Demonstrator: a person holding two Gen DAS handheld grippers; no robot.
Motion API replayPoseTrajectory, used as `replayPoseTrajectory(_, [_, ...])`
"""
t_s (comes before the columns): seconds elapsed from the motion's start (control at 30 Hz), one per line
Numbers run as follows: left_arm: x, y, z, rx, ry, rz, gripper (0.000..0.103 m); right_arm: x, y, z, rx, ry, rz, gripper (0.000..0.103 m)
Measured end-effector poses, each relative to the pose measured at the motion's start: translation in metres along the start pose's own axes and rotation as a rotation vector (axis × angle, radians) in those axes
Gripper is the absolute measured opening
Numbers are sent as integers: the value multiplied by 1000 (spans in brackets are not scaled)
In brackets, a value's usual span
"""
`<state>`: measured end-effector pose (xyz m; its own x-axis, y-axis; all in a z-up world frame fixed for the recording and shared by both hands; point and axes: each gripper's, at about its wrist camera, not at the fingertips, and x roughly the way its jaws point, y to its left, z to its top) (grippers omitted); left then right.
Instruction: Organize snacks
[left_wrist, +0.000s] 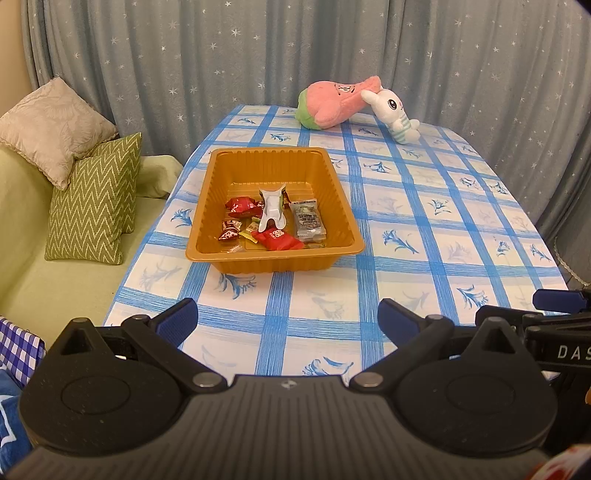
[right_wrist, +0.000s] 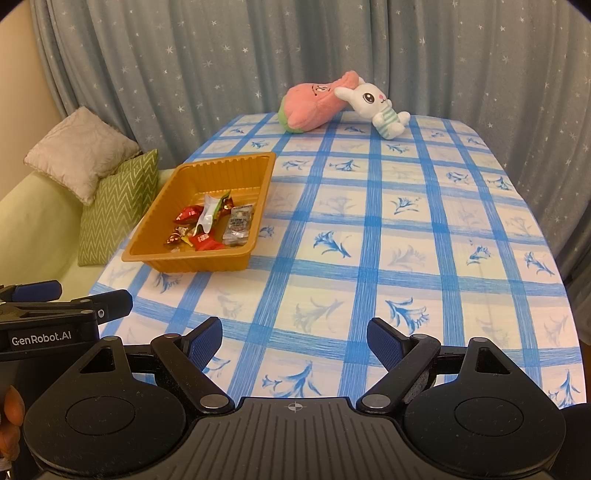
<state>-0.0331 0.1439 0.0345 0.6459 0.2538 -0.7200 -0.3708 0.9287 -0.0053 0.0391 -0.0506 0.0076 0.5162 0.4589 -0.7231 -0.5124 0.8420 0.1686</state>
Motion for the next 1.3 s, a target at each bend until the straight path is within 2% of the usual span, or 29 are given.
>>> replayPoseTrajectory(1.3, [1,-3,-3,0,-11,-12,103,1,-1,-1,1,1,2,85])
